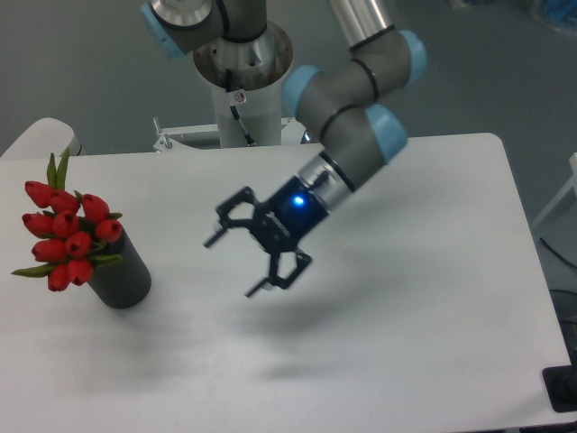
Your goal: Insert the flowers into the vase
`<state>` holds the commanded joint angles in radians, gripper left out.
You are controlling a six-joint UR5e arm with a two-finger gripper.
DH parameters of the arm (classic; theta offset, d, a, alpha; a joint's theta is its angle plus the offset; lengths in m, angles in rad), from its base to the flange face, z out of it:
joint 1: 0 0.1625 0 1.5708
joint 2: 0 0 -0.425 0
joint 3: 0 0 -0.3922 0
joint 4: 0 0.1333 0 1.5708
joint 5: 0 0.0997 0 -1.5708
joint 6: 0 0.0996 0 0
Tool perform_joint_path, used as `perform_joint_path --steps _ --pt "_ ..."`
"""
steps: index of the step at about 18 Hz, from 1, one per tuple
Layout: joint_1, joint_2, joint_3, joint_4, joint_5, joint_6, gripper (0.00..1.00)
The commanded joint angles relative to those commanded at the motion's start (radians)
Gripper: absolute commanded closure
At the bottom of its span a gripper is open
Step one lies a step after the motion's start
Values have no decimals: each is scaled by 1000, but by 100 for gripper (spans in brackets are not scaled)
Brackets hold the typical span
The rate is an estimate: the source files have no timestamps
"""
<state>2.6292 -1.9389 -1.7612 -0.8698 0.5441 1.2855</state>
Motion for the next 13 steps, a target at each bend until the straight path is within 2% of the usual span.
perform_joint_path --steps 4,11,13 --pt "0 -26 78 -2 184 5 0" --pt "-12 -51 137 -8 485 37 0" --pt "-35 -71 160 -38 600 92 0"
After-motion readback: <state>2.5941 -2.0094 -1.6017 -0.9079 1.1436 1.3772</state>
